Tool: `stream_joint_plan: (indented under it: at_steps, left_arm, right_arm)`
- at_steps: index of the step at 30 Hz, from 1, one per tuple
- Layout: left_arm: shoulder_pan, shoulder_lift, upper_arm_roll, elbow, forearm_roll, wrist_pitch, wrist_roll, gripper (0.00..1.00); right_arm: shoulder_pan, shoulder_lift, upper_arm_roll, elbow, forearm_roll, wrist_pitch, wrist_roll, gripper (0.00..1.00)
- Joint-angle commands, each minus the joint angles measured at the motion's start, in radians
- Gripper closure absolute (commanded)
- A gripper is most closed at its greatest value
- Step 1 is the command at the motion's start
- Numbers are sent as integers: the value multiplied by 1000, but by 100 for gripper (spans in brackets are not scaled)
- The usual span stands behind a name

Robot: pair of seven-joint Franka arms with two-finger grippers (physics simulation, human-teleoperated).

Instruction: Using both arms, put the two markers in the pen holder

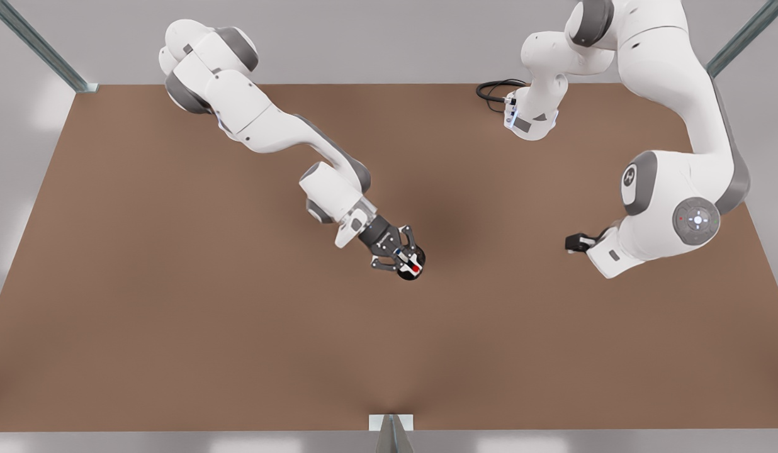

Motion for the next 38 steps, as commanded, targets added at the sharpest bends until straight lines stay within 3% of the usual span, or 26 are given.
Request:
stream_joint_plan:
  at_steps: [1,15,16,17,20,21,22,23,24,25,26,28,29,30,32,38]
  left_arm:
    - [0,1,0,0,-7,-3,-281,0]
    - [5,21,0,-1,-25,-21,-289,0]
    - [5,23,0,0,-25,-21,-289,0]
    - [5,24,0,0,-25,-21,-289,0]
    - [5,24,0,-1,-25,-21,-289,0]
    - [5,24,0,-1,-25,-21,-289,0]
    - [5,24,0,-1,-25,-21,-289,0]
    - [5,24,0,0,-25,-21,-289,0]
    - [3,23,0,2,-25,-21,-286,0]
    - [0,20,0,5,-21,-19,-280,0]
    - [-1,15,-2,8,-12,-15,-273,0]
    - [9,-43,0,10,-10,-10,-128,0]
    - [9,-66,1,10,-9,-9,-102,0]
    - [0,-62,0,20,-2,16,-102,0]
    - [-8,-60,-3,28,-1,37,-97,0]
    - [-9,-50,-3,28,-2,37,-79,0]
  right_arm:
    - [6,-4,0,-12,-8,7,21,79]
    - [24,-6,0,-112,-16,9,22,77]
    - [36,-6,1,-127,-5,7,22,33]
    - [27,-10,1,-136,-5,7,21,0]
    - [6,-32,1,-152,-9,7,16,0]
    - [-43,-121,1,-159,-8,-81,19,0]
    - [-137,-291,20,-156,-9,-419,33,0]
    - [-203,-380,41,-158,-6,-610,36,0]
    - [-299,-481,96,-129,6,-1023,87,0]
    - [-342,-507,95,-12,76,-1404,113,0]
    - [-450,-506,100,104,150,-1669,90,0]
    - [-478,-567,-33,123,165,-1829,-22,0]
    - [-258,-570,-341,117,237,-1878,-97,0]
    - [-254,-494,-387,187,279,-1918,-172,0]
    - [-398,-374,-221,379,247,-2016,-180,0]
    - [-399,-391,-229,362,253,-1941,-180,0]
